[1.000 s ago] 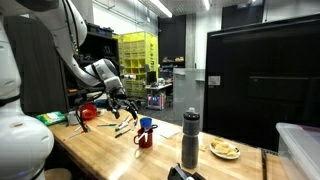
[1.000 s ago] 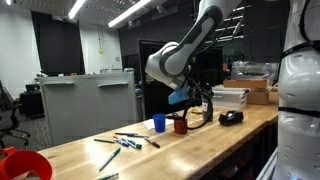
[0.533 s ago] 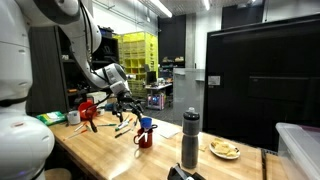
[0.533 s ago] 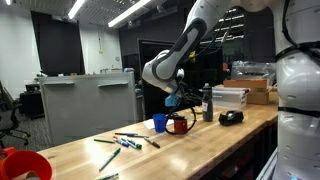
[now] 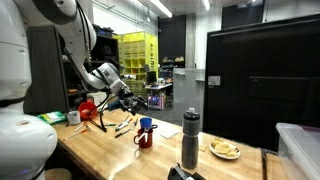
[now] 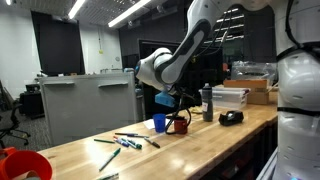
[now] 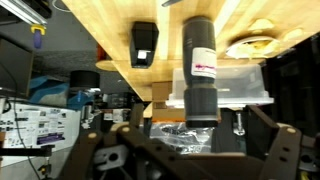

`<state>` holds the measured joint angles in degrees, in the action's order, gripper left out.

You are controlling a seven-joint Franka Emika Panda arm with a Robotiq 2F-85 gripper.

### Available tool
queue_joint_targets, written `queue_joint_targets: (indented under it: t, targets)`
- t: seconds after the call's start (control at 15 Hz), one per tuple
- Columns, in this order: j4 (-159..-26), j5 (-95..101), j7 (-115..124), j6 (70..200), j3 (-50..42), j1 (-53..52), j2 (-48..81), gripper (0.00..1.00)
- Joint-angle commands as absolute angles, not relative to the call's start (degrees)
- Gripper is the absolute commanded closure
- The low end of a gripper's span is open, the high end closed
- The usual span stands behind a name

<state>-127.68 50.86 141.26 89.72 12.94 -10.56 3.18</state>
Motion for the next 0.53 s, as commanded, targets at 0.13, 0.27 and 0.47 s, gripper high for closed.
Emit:
queue_joint_targets:
  t: [0.13,0.27,0.47]
  targets:
    - [-132.1,66.0,147.4,95.6,12.8,-12.2,1.5,0.00]
    - [-132.0,69.7,149.5,96.7,12.4,-11.8,3.2,0.00]
    - [-131.7,72.6,151.6,97.9,11.8,-11.2,6.2,0.00]
